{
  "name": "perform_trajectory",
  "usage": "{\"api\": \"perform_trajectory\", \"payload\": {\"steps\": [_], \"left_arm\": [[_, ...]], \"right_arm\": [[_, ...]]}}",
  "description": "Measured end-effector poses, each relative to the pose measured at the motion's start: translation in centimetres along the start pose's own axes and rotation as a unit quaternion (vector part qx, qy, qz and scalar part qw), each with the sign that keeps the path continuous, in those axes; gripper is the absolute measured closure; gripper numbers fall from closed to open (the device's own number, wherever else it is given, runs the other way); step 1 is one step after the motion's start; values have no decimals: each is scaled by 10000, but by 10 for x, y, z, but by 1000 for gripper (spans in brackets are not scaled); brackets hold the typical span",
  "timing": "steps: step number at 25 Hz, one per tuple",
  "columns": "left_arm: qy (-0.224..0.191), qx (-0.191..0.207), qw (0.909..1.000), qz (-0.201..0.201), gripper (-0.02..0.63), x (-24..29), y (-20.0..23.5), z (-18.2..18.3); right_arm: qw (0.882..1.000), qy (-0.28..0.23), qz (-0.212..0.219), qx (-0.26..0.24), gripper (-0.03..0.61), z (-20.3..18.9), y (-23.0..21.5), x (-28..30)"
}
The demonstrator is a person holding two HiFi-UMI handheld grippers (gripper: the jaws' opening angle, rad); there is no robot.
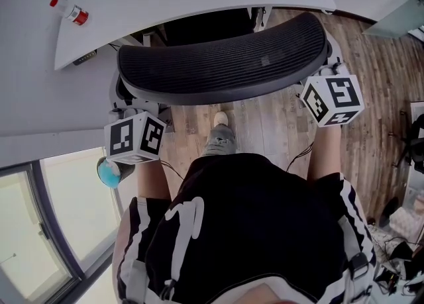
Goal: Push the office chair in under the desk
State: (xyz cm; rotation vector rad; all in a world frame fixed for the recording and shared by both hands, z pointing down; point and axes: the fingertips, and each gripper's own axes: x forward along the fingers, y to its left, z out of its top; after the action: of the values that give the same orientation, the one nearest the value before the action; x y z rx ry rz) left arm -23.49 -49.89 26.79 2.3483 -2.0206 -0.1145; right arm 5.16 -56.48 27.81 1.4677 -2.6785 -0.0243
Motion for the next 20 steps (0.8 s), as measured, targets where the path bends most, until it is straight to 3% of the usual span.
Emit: {"api": "perform_trajectory", "payload": {"steps": [20], "left_arm": [[41, 19, 10000, -76, 348, 34, 13, 1]], "right_arm": [[10000, 23, -92, 20, 325, 1, -11, 30]]}}
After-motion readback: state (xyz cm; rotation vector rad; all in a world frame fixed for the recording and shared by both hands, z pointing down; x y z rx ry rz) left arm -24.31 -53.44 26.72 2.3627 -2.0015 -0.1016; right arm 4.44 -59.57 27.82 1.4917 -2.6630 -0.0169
